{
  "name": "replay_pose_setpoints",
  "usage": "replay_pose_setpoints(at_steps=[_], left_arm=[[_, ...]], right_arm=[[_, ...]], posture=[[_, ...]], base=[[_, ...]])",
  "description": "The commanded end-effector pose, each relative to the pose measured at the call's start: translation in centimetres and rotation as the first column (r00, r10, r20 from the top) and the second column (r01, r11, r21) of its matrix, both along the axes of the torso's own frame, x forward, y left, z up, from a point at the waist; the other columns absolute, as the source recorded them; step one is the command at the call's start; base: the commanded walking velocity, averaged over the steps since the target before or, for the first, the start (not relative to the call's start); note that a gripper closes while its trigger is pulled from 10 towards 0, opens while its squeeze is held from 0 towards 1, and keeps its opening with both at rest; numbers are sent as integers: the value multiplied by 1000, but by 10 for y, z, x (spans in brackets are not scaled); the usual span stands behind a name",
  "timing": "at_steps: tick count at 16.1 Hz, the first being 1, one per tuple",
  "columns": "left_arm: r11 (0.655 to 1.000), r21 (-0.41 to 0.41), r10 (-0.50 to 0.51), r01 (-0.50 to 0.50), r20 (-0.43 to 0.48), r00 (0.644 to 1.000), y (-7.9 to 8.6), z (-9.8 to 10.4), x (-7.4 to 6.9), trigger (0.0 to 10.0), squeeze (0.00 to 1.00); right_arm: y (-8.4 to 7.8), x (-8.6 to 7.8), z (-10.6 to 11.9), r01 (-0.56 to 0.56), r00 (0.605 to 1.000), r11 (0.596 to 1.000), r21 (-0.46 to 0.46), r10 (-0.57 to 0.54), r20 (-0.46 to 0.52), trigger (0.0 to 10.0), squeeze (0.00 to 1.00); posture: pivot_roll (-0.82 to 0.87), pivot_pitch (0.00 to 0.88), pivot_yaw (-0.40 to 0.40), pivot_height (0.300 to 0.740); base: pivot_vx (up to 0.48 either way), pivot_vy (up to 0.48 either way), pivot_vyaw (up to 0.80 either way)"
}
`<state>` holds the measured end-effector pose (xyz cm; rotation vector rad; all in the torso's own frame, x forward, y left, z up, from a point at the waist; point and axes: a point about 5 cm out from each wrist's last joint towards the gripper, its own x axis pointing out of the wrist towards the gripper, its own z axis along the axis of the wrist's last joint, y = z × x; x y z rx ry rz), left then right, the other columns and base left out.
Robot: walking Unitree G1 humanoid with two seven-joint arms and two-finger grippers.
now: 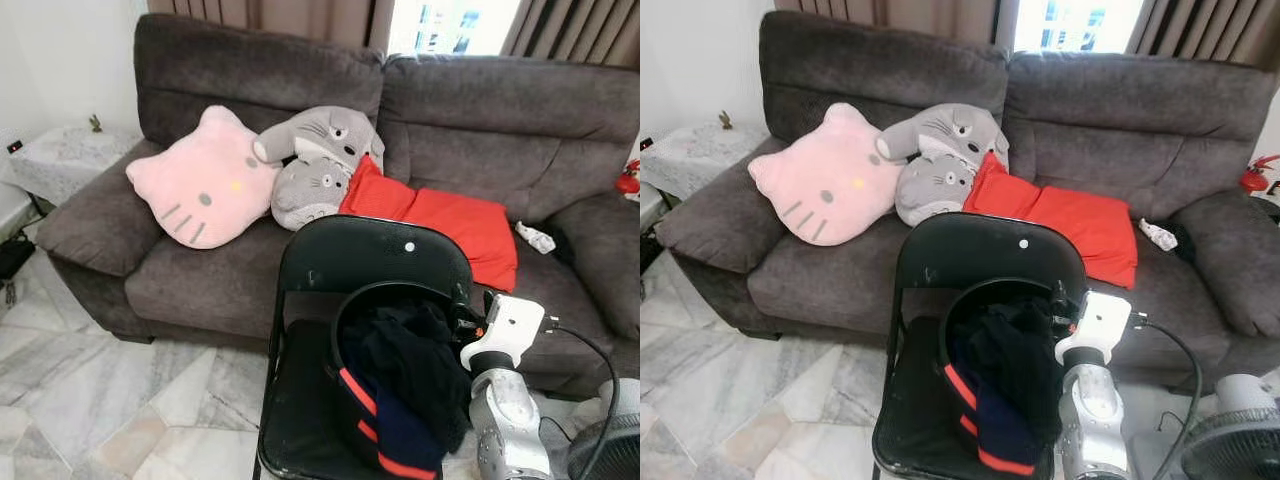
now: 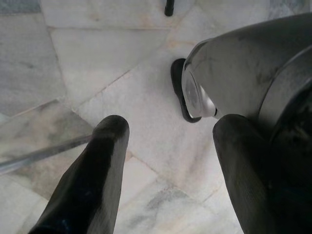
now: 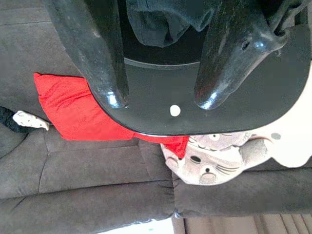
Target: Hang hanger
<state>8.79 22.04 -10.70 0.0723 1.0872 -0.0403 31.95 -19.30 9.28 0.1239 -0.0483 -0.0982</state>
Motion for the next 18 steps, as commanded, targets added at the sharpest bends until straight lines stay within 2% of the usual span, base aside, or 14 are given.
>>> replay_pose_setpoints(at_steps=[1, 4, 6, 8, 9, 11, 14, 15, 18], left_arm=[[1000, 6, -21, 21, -28, 999, -1, -2, -7, 10000, 0], [1000, 7, -23, 23, -29, 999, -1, -2, -6, 10000, 0], [1000, 7, -27, 27, -31, 999, -1, -2, -6, 10000, 0], [1000, 4, -31, 31, -33, 999, -1, -2, -6, 10000, 0], [999, 4, -32, 32, -34, 999, -2, -2, -6, 10000, 0], [999, 5, -35, 35, -35, 999, -2, -2, -5, 10000, 0], [999, 6, -36, 36, -33, 999, -1, -2, -4, 10000, 0], [999, 7, -36, 36, -33, 999, -1, -2, -3, 10000, 0], [999, 9, -35, 35, -33, 999, -1, -1, -3, 10000, 0]], right_arm=[[0, 1, -2, 2, 1000, 1000, 9, -2, -17, 10000, 0], [0, 0, -4, 12, 1000, 1000, 10, -12, -29, 10000, 0], [0, -2, -7, 36, 999, 998, 52, -34, -42, 10000, 0], [-5, 1, -9, 100, 992, 983, 154, -86, -95, 10000, 0], [-6, 3, -9, 107, 990, 980, 167, -90, -106, 10000, 0], [-8, 11, -7, 121, 985, 970, 212, -91, -145, 10000, 0], [-8, 29, -6, 120, 967, 967, 225, -63, -245, 10000, 0], [-5, 39, 0, 96, 966, 968, 233, -34, -256, 10000, 0], [4, 51, 8, 67, 955, 969, 238, 7, -296, 10000, 0]], posture=[[9, 2, -42, 740], [8, 5, -42, 740], [8, 5, -42, 740], [8, 7, -40, 740], [6, 5, -39, 740], [6, 6, -35, 740], [8, 7, -28, 740], [16, 7, -24, 740], [18, 6, -23, 740]], base=[[0, 0, 0], [0, 0, 0], [0, 0, 0], [0, 0, 0], [0, 0, 0], [0, 0, 0], [0, 0, 0], [0, 0, 0], [0, 0, 0]])
